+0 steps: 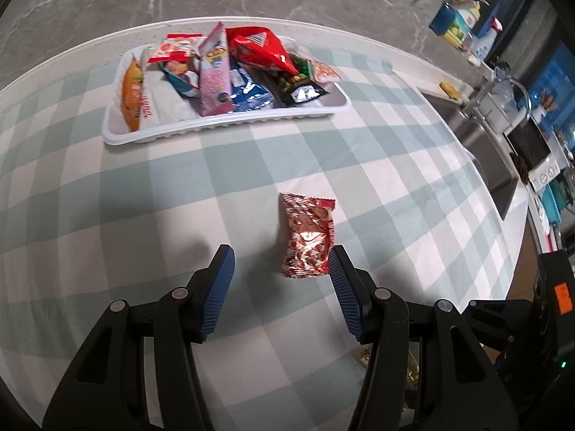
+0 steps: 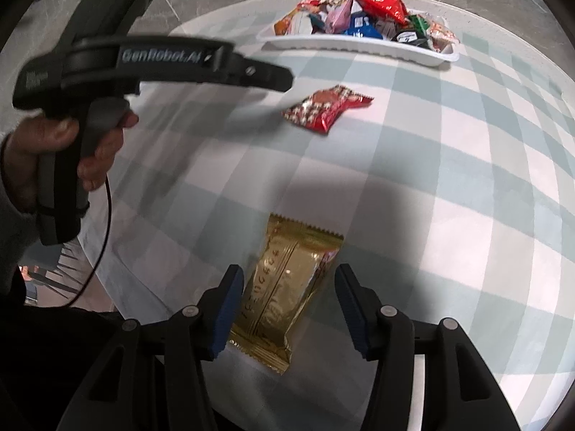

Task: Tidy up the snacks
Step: 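Move both open tools back over the gold packet and heart-print candy, then grasp the gold packet with the right tool while the left tool grasps the heart-print candy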

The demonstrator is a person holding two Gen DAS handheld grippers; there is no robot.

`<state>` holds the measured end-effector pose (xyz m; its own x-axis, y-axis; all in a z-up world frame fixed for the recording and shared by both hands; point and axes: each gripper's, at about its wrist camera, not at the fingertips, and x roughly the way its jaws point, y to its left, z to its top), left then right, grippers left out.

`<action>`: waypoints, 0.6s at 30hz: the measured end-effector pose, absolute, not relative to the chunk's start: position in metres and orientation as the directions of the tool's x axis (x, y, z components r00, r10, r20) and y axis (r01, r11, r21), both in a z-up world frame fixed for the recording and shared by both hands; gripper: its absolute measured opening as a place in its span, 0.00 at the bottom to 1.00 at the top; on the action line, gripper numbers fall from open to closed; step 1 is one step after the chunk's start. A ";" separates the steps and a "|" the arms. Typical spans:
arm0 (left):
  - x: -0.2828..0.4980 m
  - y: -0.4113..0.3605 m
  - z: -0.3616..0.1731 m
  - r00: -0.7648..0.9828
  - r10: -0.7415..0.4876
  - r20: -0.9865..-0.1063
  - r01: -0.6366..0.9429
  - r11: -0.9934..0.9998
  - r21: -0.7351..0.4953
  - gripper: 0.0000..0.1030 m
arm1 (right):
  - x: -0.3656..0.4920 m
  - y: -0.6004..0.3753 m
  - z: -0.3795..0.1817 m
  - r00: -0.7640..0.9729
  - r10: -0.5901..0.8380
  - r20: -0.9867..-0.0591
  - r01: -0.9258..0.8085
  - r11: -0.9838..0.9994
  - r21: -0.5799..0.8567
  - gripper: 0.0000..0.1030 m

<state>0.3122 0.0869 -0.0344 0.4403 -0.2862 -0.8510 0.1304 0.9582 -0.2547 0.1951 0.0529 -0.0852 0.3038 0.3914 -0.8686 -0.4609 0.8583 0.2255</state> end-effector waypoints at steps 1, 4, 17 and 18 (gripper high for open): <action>0.314 0.084 -0.036 0.435 -0.290 -0.852 0.140 0.957 -0.254 0.51 | 0.195 0.054 -0.086 0.303 0.386 -0.871 -0.462 0.859 0.220 0.55; 0.318 0.076 -0.039 0.422 -0.293 -0.858 0.163 0.956 -0.246 0.51 | 0.193 0.057 -0.087 0.313 0.371 -0.874 -0.463 0.863 0.200 0.55; 0.336 0.051 -0.053 0.386 -0.302 -0.872 0.212 0.949 -0.235 0.53 | 0.186 0.075 -0.091 0.355 0.315 -0.880 -0.480 0.869 0.117 0.53; 0.337 0.050 -0.054 0.384 -0.302 -0.873 0.212 0.949 -0.234 0.53 | 0.185 0.076 -0.091 0.359 0.311 -0.880 -0.482 0.869 0.111 0.52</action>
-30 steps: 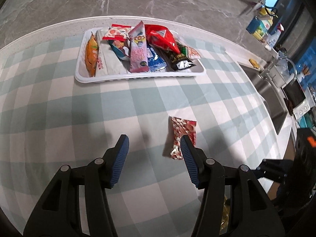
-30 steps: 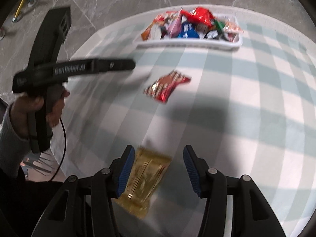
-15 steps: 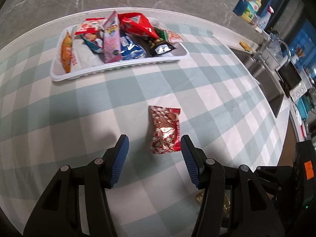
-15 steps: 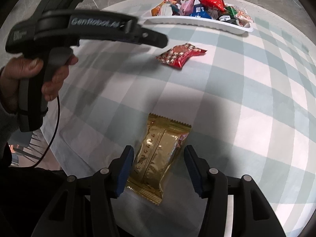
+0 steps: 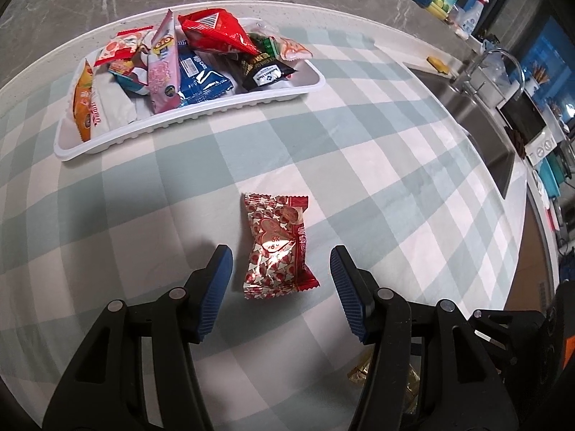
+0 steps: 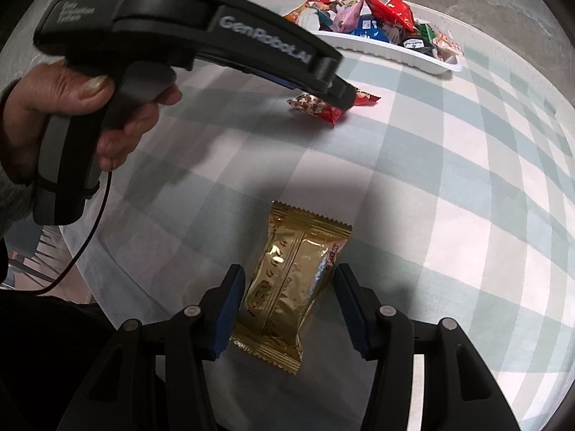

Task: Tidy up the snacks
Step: 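Grasp the gold packet with the right tool while the left tool grasps the heart-print candy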

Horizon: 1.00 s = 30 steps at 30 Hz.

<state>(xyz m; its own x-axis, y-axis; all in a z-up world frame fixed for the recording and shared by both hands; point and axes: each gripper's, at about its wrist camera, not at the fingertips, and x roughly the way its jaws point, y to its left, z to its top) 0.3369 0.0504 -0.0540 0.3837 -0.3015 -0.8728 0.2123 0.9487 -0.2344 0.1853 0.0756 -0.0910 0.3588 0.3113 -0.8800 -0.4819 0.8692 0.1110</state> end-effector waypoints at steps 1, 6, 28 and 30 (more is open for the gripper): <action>0.337 0.050 -0.055 0.382 -0.301 -0.874 0.213 0.949 -0.233 0.53 | 0.185 0.077 -0.091 0.364 0.305 -0.880 -0.483 0.870 0.102 0.49; 0.340 0.046 -0.060 0.373 -0.293 -0.880 0.221 0.949 -0.223 0.53 | 0.179 0.076 -0.090 0.392 0.273 -0.879 -0.497 0.867 0.048 0.36; 0.352 0.025 -0.075 0.366 -0.269 -0.891 0.282 0.944 -0.169 0.39 | 0.176 0.061 -0.083 0.391 0.317 -0.864 -0.491 0.866 0.095 0.32; 0.354 0.026 -0.075 0.371 -0.260 -0.891 0.283 0.946 -0.158 0.32 | 0.178 0.059 -0.083 0.389 0.320 -0.864 -0.487 0.867 0.101 0.32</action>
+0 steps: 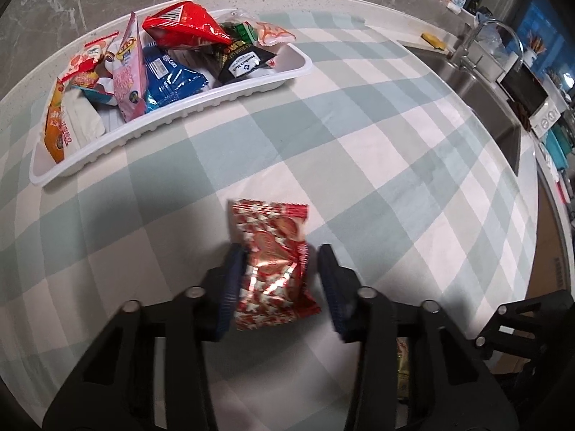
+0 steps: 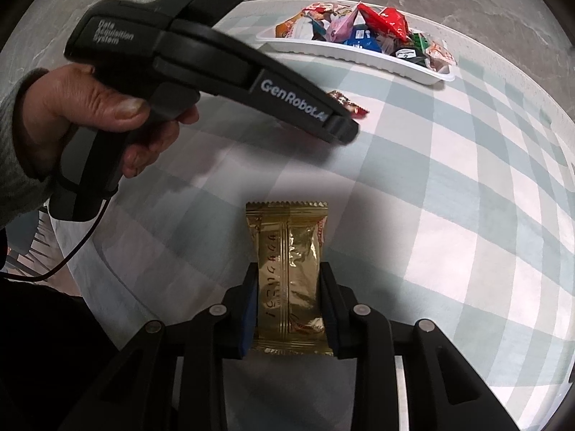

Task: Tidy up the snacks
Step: 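Grasp the gold packet with the right tool while the left tool grasps the heart-print candy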

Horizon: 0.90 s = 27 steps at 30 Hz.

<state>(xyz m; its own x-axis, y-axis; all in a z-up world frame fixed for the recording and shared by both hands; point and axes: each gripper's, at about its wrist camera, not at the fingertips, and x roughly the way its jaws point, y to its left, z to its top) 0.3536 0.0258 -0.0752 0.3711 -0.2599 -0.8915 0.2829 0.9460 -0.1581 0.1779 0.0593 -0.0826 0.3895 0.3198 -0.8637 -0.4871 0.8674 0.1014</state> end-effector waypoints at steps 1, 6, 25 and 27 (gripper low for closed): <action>0.354 0.027 -0.075 0.371 -0.262 -0.891 0.282 0.946 -0.161 0.31 | 0.179 0.059 -0.082 0.389 0.321 -0.863 -0.486 0.868 0.104 0.32; 0.353 0.029 -0.075 0.375 -0.271 -0.887 0.286 0.944 -0.167 0.30 | 0.194 0.048 -0.083 0.384 0.333 -0.861 -0.475 0.871 0.125 0.32; 0.350 0.049 -0.054 0.410 -0.311 -0.858 0.264 0.940 -0.215 0.30 | 0.218 0.014 -0.078 0.363 0.423 -0.830 -0.367 0.884 0.290 0.32; 0.350 0.051 -0.051 0.414 -0.313 -0.855 0.259 0.941 -0.219 0.30 | 0.222 0.012 -0.076 0.363 0.431 -0.826 -0.358 0.883 0.304 0.32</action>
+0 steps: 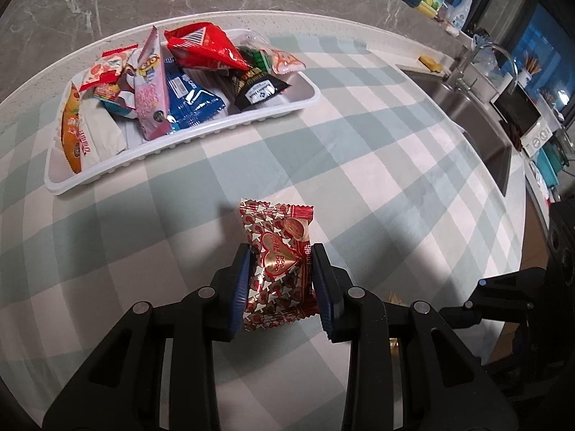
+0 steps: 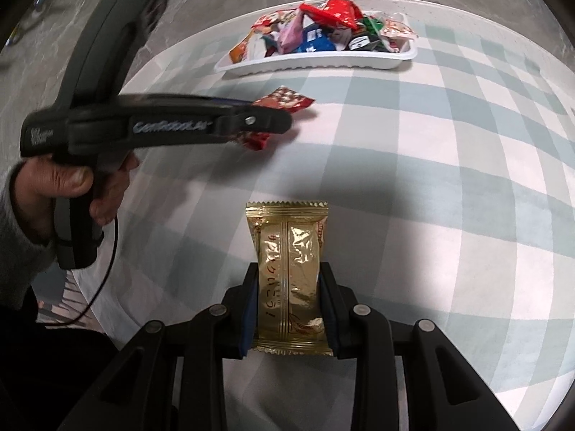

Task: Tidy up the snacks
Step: 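Carry the gold packet and heart-print candy to the white tray and release them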

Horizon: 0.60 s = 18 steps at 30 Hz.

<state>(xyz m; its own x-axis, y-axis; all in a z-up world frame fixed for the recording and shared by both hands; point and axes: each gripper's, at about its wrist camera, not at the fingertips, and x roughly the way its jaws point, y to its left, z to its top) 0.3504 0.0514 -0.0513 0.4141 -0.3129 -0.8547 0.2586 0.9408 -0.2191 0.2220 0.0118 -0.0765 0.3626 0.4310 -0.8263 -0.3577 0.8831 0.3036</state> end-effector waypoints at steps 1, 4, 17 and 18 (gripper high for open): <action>0.350 0.053 -0.050 0.417 -0.313 -0.853 0.254 0.941 -0.221 0.30 | 0.224 0.010 -0.076 0.364 0.434 -0.824 -0.352 0.883 0.310 0.32; 0.351 0.058 -0.047 0.423 -0.317 -0.849 0.242 0.942 -0.231 0.30 | 0.233 0.004 -0.074 0.368 0.444 -0.817 -0.336 0.883 0.329 0.32; 0.360 0.092 -0.021 0.472 -0.342 -0.812 0.174 0.940 -0.295 0.30 | 0.276 -0.018 -0.050 0.411 0.473 -0.779 -0.290 0.878 0.380 0.32; 0.361 0.096 -0.019 0.478 -0.343 -0.809 0.166 0.939 -0.300 0.30 | 0.280 -0.019 -0.047 0.415 0.474 -0.776 -0.289 0.878 0.382 0.32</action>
